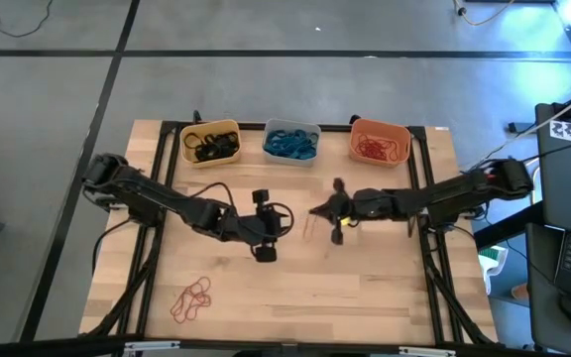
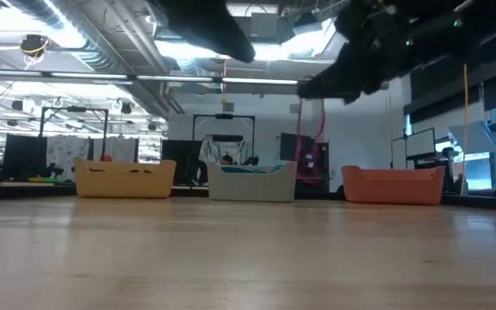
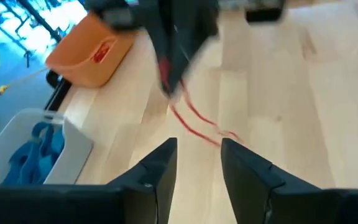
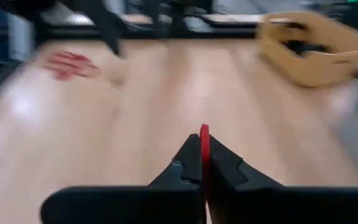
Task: Sort rubber bands into baskets
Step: Put the red rubber band into the orange bin
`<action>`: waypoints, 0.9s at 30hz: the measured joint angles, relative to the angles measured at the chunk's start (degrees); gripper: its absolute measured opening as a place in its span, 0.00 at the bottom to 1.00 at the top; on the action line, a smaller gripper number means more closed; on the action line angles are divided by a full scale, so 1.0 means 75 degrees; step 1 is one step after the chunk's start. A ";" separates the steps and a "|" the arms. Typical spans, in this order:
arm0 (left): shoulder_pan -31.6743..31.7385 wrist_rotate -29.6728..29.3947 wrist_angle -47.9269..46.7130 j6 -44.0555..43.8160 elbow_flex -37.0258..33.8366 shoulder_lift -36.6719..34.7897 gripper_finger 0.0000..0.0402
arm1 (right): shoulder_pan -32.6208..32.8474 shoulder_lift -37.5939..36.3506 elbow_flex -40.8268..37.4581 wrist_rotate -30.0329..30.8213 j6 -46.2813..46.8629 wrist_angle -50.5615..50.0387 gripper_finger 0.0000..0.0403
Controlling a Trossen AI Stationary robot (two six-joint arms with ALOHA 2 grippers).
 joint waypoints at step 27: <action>0.0272 -0.0161 -0.1015 -0.0298 -0.0003 -0.0083 0.31 | -0.4397 -0.3246 0.0003 0.2803 -0.2306 -0.3505 0.00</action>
